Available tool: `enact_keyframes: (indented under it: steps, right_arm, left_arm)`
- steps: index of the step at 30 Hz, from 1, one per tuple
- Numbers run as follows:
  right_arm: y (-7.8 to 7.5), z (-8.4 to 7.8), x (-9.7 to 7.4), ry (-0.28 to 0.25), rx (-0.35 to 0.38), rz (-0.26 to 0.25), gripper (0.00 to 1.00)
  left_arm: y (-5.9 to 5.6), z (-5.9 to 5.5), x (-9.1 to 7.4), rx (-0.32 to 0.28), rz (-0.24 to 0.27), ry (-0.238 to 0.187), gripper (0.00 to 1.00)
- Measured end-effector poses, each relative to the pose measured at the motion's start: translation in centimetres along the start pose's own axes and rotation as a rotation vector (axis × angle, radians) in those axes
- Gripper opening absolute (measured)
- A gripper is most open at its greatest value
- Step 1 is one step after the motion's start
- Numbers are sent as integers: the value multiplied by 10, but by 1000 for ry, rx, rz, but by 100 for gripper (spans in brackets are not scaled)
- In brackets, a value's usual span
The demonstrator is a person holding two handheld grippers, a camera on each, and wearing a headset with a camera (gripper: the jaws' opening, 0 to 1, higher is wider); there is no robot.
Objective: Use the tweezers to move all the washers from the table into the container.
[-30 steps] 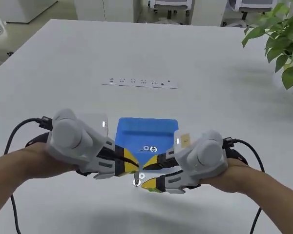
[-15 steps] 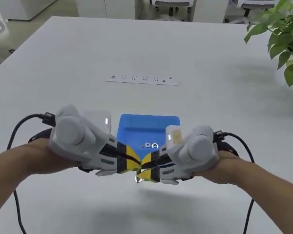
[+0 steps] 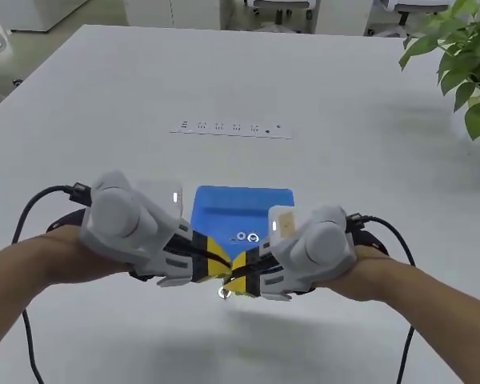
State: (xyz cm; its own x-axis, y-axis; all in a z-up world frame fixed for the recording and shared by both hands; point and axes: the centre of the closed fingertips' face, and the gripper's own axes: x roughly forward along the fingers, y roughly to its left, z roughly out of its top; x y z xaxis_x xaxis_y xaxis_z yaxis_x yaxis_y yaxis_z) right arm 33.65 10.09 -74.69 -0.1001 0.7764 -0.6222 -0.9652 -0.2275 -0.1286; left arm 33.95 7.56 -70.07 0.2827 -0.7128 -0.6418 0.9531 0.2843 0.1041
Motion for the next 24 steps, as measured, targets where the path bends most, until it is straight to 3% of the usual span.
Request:
enact_keyframes:
  steps: [7, 13, 24]
  right_arm:
    - [0, 0, -1, 4, 0, 0, 7]
    - [-2, 2, -3, 0, -3, -5, 7]
    - [-3, 9, -10, 2, -8, -2, 7]
  left_arm:
    - [1, 0, 0, -10, 7, 0, 6]
    - [5, 5, -5, -40, 28, -35, 10]
    - [6, 10, -13, -100, 50, -77, 30]
